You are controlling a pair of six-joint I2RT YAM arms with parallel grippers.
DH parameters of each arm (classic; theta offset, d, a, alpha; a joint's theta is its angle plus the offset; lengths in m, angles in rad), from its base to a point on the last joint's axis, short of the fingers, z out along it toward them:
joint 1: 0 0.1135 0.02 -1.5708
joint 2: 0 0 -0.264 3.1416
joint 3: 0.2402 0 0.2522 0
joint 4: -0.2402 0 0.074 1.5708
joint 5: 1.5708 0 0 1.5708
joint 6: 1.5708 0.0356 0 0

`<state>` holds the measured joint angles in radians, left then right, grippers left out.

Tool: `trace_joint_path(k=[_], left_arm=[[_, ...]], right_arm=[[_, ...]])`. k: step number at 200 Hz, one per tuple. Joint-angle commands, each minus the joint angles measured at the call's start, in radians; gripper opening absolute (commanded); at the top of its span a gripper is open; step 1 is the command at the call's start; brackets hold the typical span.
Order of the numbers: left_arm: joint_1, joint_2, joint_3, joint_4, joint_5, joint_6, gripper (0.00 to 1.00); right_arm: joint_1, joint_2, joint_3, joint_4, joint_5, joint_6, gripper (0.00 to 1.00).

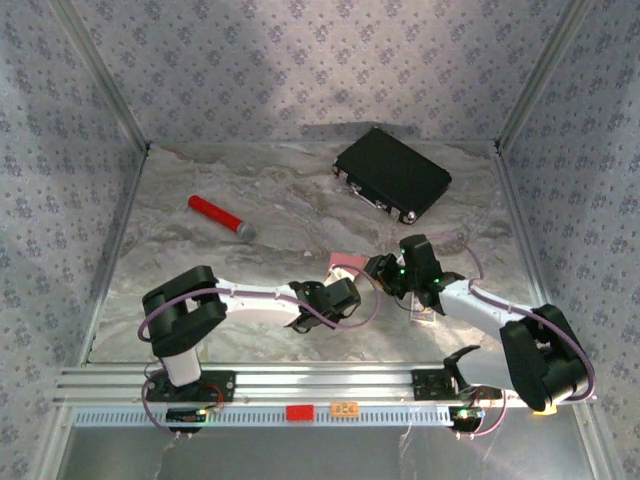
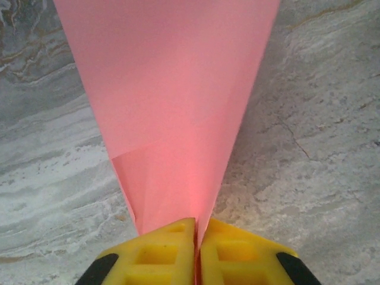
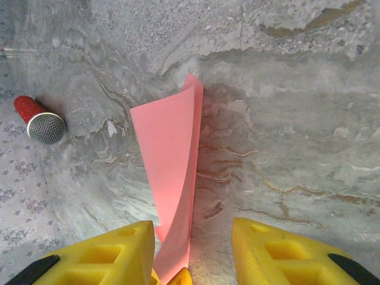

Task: Fold a paper plane with a square sheet of paper (pick it up from the middle)
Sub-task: Fold the wing for the fifth time at the center of the table.

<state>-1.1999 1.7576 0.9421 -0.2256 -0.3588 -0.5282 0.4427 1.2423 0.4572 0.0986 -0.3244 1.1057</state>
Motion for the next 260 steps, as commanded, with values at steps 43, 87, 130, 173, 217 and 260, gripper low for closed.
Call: trace_joint_path(k=[43,87,130,173,217,260], left_arm=[[0.045,-0.04,-0.068,0.106,0.129,-0.03,0.02],[0.09,-0.076,-0.143,0.224,0.25,-0.03,0.01],[0.136,-0.088,-0.206,0.326,0.36,-0.041,0.02],[0.221,-0.065,-0.251,0.418,0.568,-0.049,0.02],[0.268,-0.026,-0.27,0.473,0.714,-0.044,0.01],[0.321,0.014,-0.293,0.539,0.823,-0.078,0.0]], right_arm=[[-0.008,-0.026,-0.012,-0.043,0.027,-0.02,0.41],[-0.007,-0.035,-0.017,-0.045,0.034,-0.022,0.41],[-0.005,-0.049,-0.03,-0.04,0.044,-0.018,0.4],[0.014,-0.05,-0.048,0.019,0.028,-0.04,0.32],[0.058,-0.03,-0.048,0.109,0.02,-0.106,0.2],[0.083,0.04,-0.032,0.197,-0.09,-0.161,0.16]])
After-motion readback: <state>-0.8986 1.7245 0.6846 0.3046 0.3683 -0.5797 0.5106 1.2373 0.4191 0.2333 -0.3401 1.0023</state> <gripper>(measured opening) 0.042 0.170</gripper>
